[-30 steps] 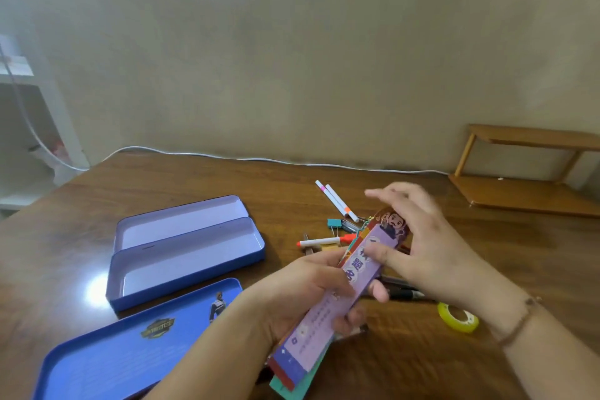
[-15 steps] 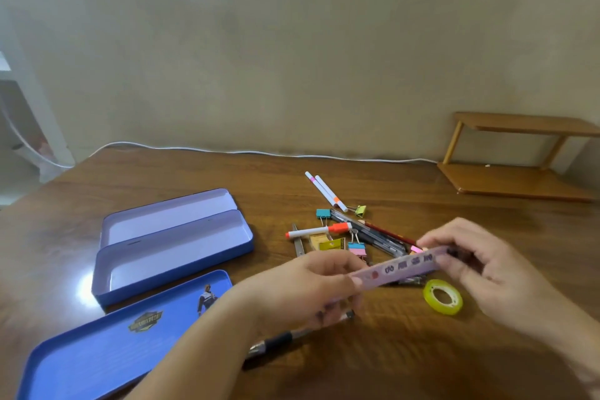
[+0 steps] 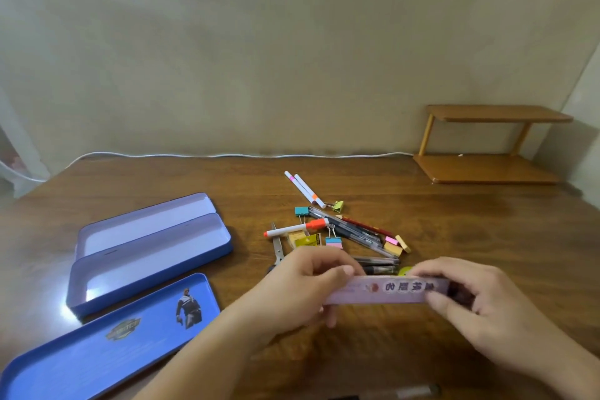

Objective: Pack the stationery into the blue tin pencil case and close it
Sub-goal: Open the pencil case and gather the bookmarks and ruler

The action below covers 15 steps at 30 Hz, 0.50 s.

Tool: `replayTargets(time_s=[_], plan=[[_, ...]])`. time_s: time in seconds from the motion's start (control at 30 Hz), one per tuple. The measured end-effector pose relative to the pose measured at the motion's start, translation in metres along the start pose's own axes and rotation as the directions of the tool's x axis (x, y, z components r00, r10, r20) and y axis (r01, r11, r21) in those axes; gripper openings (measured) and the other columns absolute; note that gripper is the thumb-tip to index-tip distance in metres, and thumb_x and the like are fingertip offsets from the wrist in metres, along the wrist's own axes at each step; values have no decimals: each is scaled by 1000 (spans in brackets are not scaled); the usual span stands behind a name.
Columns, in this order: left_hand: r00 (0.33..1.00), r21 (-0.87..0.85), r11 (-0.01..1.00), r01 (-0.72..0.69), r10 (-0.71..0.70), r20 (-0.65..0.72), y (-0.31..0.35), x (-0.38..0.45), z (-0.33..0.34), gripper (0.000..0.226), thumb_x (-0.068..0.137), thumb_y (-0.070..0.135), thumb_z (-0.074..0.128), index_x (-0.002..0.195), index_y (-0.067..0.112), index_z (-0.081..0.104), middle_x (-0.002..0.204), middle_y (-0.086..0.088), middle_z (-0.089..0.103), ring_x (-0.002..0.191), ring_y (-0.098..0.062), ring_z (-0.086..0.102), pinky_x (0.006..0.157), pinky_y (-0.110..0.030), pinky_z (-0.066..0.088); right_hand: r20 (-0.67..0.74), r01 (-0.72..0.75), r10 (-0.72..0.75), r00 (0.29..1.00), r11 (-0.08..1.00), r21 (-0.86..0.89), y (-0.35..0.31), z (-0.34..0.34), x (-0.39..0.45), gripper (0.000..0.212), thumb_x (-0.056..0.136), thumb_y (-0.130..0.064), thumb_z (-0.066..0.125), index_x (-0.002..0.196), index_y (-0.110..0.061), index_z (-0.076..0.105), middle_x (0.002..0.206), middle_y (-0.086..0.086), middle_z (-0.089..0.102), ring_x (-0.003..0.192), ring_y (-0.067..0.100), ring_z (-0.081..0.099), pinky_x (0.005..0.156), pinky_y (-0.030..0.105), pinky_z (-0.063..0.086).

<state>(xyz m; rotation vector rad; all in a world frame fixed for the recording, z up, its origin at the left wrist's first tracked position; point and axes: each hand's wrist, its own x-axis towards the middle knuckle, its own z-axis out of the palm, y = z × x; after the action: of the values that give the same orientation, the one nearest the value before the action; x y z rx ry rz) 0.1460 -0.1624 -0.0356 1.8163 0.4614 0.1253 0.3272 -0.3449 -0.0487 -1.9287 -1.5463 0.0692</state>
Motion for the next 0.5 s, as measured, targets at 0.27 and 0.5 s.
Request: replayTargets(time_s=[0.27,0.5], plan=[[984,-491,856,159,-180,5,1,5,-6,23,98,18,53,85,10,70,106,-21,72,43,-12,50,38,-18,38,-43,256,-319,947,826,-503,-6,17,16,50,82,-54,55,126,-29,53,105,-8,67,86,17,60,75,32,45],[961,-605,763,228,-278,12,-6,6,-20,19,94,19,56,88,8,71,106,-20,73,48,-11,44,39,-15,32,-55,403,-463,885,820,-407,-21,18,36,22,85,-45,59,100,-30,53,102,-8,70,83,17,65,61,36,51]])
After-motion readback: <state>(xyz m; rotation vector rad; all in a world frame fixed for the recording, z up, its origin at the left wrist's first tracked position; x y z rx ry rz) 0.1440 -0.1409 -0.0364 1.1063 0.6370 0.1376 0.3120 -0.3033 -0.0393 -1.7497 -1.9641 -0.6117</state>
